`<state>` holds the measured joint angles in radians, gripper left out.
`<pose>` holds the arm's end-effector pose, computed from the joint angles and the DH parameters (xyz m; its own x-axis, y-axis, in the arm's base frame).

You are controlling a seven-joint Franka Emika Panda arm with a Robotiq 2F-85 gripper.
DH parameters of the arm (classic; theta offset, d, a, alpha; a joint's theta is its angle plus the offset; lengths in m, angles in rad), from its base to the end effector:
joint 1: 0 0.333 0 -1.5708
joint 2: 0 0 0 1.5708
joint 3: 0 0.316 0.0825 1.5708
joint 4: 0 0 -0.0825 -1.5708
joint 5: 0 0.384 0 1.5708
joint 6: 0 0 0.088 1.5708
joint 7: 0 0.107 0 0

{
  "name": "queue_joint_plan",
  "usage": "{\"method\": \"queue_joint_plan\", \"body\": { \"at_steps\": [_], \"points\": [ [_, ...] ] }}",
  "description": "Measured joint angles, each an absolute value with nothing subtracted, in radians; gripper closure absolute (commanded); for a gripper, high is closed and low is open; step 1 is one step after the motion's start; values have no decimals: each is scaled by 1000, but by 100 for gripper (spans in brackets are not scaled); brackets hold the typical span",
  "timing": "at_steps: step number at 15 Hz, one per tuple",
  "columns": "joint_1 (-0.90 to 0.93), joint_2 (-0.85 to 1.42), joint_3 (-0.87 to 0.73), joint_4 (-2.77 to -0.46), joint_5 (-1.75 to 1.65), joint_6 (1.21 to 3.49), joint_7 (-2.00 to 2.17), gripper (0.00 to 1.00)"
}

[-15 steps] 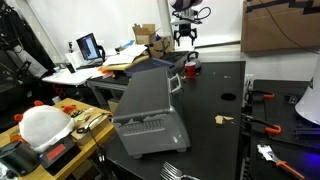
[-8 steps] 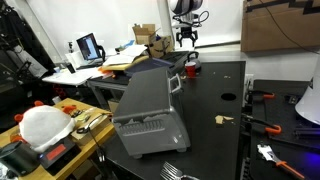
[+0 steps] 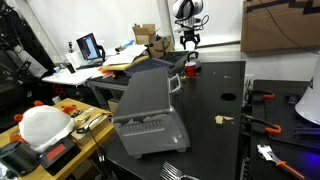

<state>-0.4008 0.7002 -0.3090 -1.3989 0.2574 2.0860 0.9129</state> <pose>0.5886 -0.4287 0.3077 -0.1057 -0.9943 -0.0101 -0.9938 0.1060 -0.0345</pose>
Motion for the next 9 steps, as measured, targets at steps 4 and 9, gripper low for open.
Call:
{"method": "queue_joint_plan", "body": {
  "at_steps": [4, 9],
  "points": [
    [-417, 750, -309, -1337, 258, 2081, 952, 0],
    [-427, 786, -309, -1290, 258, 2074, 988, 0]
  ]
}}
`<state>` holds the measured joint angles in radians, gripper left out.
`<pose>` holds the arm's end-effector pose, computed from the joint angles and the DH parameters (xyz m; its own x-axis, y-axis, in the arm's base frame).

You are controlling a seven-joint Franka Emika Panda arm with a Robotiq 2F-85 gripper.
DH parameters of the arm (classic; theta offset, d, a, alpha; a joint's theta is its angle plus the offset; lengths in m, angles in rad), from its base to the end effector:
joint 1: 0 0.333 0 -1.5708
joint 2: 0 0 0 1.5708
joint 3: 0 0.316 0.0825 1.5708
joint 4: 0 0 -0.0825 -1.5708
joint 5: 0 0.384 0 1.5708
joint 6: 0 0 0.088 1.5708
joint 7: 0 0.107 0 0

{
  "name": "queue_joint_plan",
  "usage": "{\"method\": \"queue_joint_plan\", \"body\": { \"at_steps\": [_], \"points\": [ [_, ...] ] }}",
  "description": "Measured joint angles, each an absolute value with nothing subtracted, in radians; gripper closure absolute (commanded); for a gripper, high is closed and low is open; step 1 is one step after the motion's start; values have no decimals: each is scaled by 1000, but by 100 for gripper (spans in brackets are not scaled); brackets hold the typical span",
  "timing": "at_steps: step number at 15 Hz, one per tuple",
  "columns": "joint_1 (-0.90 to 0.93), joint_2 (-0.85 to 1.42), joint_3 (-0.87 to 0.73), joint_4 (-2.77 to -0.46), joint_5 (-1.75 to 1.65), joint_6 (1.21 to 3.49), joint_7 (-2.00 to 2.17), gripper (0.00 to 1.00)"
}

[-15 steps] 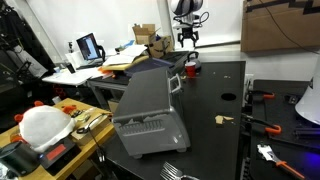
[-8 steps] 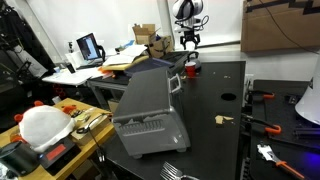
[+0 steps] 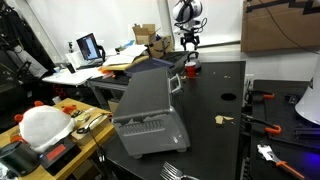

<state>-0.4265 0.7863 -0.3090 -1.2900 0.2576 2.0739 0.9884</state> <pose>0.5988 -0.4475 0.2945 -0.1834 -0.9830 0.0083 -0.9825 0.1830 -0.0352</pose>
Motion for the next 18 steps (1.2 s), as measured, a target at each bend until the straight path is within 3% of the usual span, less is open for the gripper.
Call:
{"method": "queue_joint_plan", "body": {
  "at_steps": [12, 18],
  "points": [
    [-423, 776, -308, -1296, 258, 1975, 987, 0],
    [-400, 665, -309, -1435, 240, 1977, 937, 0]
  ]
}}
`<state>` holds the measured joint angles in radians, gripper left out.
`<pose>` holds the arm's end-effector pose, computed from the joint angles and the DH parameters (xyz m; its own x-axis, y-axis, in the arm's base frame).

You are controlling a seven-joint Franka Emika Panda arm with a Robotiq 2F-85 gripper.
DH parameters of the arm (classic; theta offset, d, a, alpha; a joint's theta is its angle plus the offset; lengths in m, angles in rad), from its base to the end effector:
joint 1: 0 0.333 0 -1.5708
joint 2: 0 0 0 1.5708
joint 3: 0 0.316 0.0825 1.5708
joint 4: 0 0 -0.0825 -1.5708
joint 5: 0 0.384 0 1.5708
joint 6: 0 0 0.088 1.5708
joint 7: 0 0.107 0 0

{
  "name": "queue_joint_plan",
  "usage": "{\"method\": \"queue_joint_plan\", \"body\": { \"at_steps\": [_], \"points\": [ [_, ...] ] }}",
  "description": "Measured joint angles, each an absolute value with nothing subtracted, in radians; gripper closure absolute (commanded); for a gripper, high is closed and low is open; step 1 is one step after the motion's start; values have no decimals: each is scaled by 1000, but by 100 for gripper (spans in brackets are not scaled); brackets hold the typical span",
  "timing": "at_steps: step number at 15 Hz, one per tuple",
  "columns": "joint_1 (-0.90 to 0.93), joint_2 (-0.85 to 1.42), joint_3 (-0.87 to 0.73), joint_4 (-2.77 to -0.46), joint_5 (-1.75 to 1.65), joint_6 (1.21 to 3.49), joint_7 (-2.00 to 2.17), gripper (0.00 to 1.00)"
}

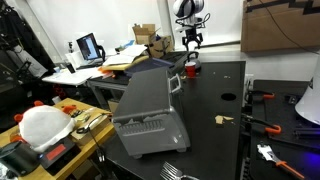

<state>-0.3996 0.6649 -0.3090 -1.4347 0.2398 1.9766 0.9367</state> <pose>0.5725 -0.4183 0.3070 -0.1274 -0.9893 -0.0708 -0.9906 0.1233 0.0594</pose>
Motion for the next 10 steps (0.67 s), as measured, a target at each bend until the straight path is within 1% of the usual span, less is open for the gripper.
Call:
{"method": "queue_joint_plan", "body": {
  "at_steps": [4, 10],
  "points": [
    [-386, 585, -309, -1558, 214, 1990, 870, 0],
    [-359, 544, -309, -1682, 213, 2058, 805, 0]
  ]
}}
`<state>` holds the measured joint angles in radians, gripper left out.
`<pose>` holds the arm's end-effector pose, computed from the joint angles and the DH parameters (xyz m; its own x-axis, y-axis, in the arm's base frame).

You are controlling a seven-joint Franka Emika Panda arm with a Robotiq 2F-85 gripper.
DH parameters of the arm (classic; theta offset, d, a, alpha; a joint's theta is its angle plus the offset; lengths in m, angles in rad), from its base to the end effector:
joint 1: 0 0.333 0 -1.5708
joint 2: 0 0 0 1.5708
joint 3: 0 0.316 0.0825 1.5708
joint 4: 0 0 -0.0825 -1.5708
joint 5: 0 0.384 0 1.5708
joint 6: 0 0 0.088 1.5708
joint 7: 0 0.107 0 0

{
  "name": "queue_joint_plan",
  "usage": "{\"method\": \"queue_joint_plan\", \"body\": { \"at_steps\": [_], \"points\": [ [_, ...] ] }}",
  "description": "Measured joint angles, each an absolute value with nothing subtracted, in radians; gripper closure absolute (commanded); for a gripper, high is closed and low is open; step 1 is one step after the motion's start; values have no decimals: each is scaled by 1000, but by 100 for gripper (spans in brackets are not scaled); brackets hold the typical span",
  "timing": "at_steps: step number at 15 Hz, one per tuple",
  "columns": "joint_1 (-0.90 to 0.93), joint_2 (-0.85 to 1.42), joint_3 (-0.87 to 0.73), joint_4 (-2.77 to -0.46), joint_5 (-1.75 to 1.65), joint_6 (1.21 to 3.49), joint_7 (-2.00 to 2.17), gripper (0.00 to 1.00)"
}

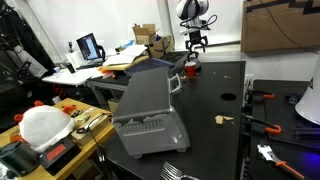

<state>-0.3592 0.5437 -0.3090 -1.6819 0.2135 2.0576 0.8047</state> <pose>0.5369 -0.3832 0.2859 0.0106 -0.9943 -0.1059 -0.9959 -0.0201 0.0886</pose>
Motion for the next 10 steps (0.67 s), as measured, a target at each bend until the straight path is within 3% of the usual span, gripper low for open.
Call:
{"method": "queue_joint_plan", "body": {
  "at_steps": [10],
  "points": [
    [-330, 532, -309, -1829, 207, 2221, 712, 0]
  ]
}}
